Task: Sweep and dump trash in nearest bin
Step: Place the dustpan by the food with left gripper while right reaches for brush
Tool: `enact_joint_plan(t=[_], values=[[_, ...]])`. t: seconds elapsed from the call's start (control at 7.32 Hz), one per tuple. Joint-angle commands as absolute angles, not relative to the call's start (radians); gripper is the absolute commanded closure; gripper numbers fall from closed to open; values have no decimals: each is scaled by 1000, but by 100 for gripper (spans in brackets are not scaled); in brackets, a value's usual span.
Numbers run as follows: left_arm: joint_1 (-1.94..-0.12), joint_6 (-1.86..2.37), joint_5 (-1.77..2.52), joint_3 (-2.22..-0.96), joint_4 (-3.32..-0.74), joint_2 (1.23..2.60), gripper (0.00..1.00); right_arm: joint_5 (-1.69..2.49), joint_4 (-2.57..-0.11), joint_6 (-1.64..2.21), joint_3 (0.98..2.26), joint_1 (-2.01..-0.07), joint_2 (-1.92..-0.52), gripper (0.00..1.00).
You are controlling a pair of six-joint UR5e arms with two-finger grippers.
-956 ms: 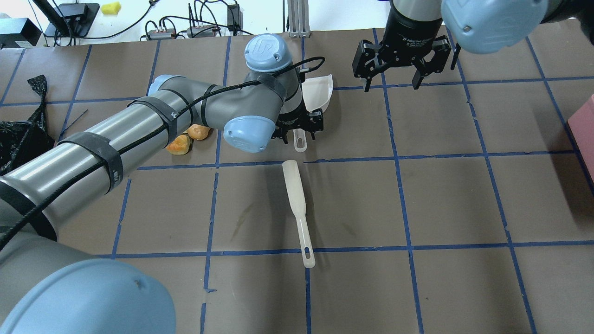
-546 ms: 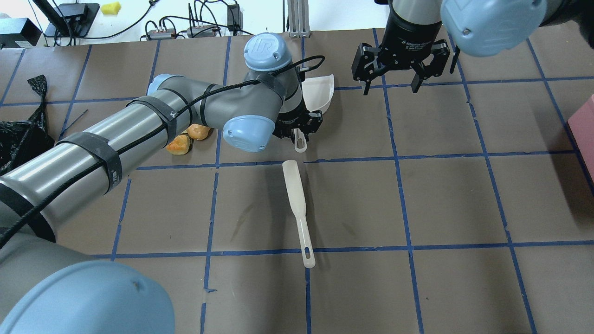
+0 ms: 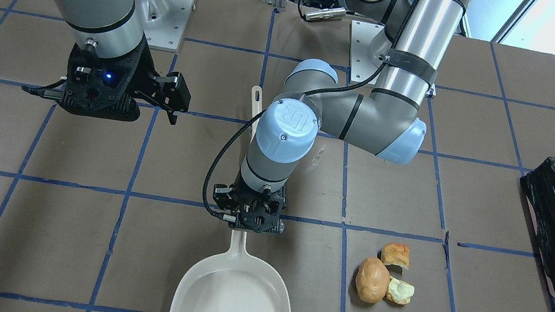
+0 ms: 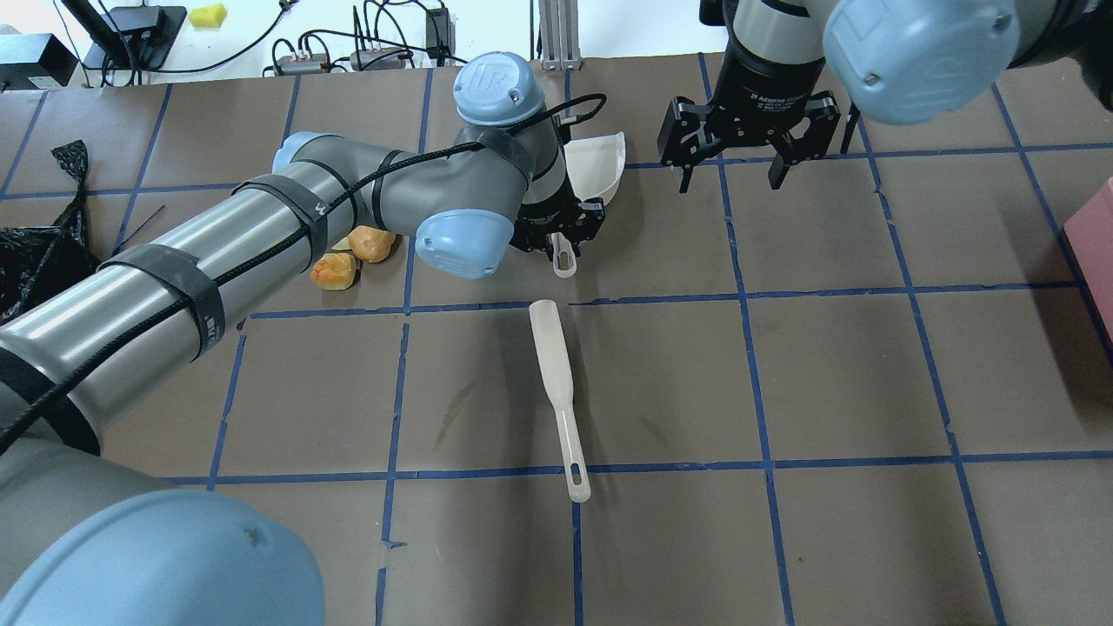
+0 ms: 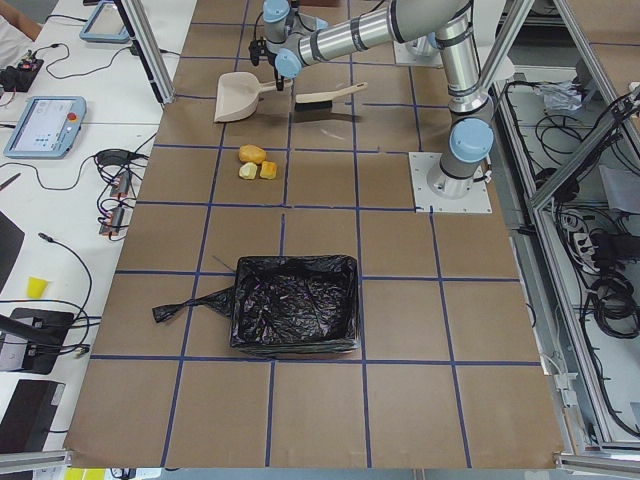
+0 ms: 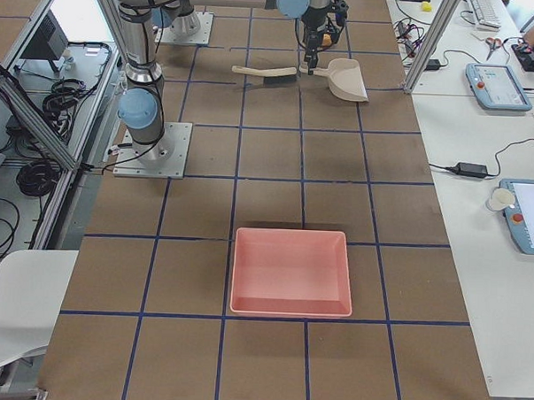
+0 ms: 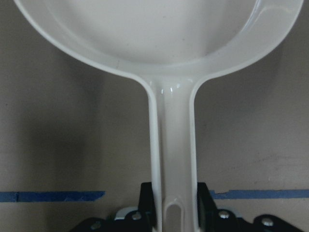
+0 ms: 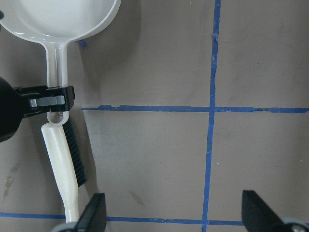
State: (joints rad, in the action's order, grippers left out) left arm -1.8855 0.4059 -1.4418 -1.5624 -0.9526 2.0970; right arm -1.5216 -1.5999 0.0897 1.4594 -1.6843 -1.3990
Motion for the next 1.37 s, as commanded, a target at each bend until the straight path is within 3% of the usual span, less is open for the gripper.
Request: enact_joint_plan(t=[0.0, 0.68, 1.23], values=[[-1872, 400, -1437, -1552, -953, 2080, 89, -1531, -1598, 89, 1460, -1700, -1401, 2], [-1708, 171, -1422, -1520, -1008, 2024, 90, -1502, -1635, 154, 1540, -1877, -1393, 4], [-1525, -153, -1425, -1561, -1190, 1899, 91, -1474, -1700, 199, 1725, -2017, -1382, 4]])
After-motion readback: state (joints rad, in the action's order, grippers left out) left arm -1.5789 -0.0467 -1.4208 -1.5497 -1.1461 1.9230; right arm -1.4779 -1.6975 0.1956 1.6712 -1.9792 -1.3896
